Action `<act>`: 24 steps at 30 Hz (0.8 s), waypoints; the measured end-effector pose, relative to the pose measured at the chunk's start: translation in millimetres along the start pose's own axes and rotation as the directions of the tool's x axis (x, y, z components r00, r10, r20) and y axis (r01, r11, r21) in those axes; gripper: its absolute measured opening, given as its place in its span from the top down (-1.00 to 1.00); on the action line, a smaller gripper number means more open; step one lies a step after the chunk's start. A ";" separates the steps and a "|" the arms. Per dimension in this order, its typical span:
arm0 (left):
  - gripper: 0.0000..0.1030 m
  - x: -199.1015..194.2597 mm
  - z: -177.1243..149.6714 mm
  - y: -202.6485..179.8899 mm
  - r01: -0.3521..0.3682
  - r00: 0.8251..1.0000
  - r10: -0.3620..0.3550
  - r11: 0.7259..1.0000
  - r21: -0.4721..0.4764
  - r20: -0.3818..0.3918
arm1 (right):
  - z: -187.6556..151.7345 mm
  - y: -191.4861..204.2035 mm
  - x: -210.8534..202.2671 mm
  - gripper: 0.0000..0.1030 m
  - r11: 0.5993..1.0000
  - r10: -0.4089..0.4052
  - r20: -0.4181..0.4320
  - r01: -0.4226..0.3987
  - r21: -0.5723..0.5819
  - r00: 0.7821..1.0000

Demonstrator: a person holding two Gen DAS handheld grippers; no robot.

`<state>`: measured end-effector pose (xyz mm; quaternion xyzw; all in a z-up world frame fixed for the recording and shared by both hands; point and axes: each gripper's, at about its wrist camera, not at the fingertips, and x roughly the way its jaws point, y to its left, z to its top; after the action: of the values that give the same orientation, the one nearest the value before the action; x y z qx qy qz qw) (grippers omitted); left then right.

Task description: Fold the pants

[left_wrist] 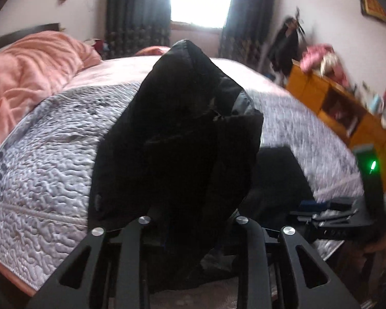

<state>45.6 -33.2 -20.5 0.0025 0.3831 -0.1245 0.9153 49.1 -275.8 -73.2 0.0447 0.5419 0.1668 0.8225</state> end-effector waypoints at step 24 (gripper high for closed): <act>-0.77 46.5 -38.7 66.0 -0.104 0.978 0.064 0.975 -0.199 -0.197 | -1.1 3.7 7.4 -0.21 0.999 0.016 -0.024 -0.015 0.037 1.000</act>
<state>65.0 24.1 -86.5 -0.0650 0.4787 -0.0438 0.8745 49.9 -270.1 -79.2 0.0622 0.5544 0.1638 0.8136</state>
